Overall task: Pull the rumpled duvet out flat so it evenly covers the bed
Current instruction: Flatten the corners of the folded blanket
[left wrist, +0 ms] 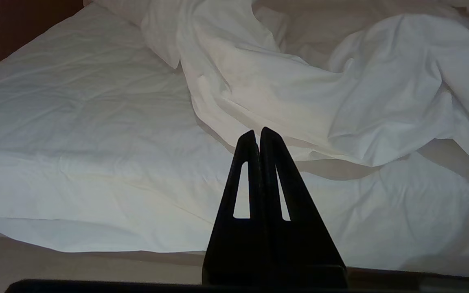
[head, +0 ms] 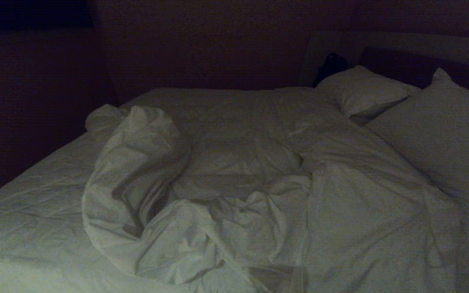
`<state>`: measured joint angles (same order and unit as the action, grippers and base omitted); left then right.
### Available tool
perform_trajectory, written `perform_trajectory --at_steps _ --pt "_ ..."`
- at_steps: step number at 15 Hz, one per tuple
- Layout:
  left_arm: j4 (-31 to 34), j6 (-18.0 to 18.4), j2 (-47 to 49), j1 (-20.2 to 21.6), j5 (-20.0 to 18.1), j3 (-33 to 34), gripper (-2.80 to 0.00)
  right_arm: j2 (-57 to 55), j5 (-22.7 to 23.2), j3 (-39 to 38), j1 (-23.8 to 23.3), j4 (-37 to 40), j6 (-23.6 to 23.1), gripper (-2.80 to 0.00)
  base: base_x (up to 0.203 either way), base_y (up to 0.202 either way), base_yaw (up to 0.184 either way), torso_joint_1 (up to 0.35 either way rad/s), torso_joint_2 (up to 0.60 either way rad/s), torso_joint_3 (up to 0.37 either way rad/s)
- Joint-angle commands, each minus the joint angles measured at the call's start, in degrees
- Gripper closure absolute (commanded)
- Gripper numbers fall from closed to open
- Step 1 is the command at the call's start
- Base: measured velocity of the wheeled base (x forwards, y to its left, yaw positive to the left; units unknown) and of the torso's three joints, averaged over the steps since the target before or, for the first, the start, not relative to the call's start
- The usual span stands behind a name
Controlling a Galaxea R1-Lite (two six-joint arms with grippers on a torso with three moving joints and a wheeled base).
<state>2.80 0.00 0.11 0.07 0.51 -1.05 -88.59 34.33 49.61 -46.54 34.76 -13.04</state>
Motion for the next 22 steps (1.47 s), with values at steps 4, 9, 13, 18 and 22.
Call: perform_trajectory --at_steps 4,9,13,18,22 --pt "0.01 0.0 -0.02 0.01 0.02 0.04 0.0 -8.85 6.64 -1.86 -5.03 0.03 -11.52 0.0 0.0 0.0 0.0 0.0 0.0 0.0" --pt "0.01 0.0 -0.02 0.01 0.02 -0.01 0.0 -13.98 6.27 -5.05 -6.81 -4.17 -16.84 0.0 0.0 0.0 0.0 0.0 0.0 0.0" --pt "0.01 0.0 -0.02 0.01 0.02 -0.01 0.0 -17.36 1.08 -8.89 -6.8 -12.76 -17.12 0.0 0.0 0.0 0.0 0.0 0.0 0.0" --pt "0.01 0.0 -0.02 0.01 0.02 0.01 0.0 -24.54 -2.8 -10.0 -7.2 -25.38 -17.25 0.0 0.0 0.0 0.0 0.0 0.0 0.0" --pt "0.01 0.0 -0.02 0.01 0.02 -0.01 0.0 -26.56 -1.73 -10.05 -7.26 -29.97 -20.25 0.0 0.0 0.0 0.0 0.0 0.0 0.0"
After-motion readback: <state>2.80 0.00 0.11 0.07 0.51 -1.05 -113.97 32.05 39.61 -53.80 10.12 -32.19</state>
